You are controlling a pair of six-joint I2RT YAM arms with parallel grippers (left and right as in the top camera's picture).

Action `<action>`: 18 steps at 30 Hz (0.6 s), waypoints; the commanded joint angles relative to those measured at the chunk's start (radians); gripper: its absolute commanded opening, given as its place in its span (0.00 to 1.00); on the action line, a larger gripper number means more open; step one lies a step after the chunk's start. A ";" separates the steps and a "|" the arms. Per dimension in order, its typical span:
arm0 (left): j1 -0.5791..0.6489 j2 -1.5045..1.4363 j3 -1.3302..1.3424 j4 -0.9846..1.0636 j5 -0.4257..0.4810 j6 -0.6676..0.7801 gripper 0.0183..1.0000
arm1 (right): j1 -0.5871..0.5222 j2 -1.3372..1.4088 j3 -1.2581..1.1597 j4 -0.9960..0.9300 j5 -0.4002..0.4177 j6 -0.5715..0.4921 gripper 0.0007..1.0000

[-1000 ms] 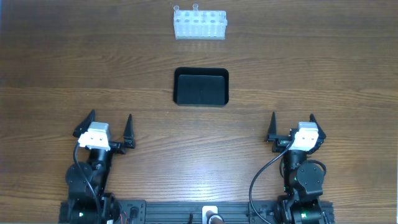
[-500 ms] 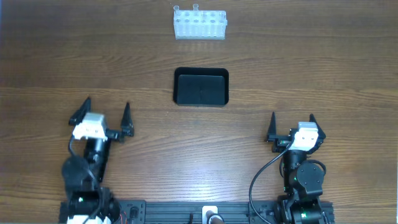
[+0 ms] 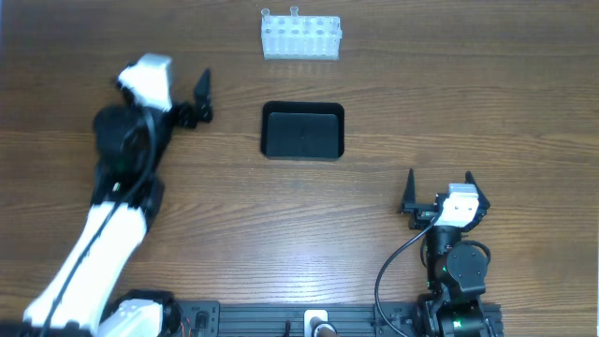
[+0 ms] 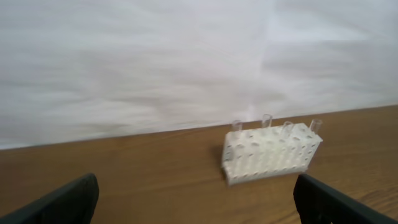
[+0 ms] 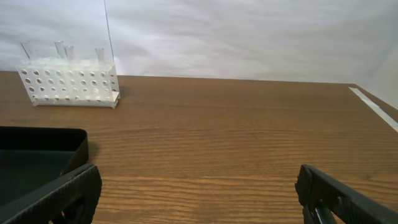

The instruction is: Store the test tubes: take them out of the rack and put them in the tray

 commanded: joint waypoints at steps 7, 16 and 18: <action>-0.164 0.518 0.433 -0.018 -0.145 -0.019 1.00 | 0.006 0.000 -0.005 -0.003 -0.002 0.009 0.99; -0.190 0.866 0.880 -0.303 -0.203 -0.121 0.98 | 0.006 0.000 -0.005 -0.003 -0.002 0.009 0.99; -0.196 0.913 0.930 -0.317 -0.203 -0.121 0.98 | 0.006 0.000 -0.005 -0.003 -0.002 0.009 0.99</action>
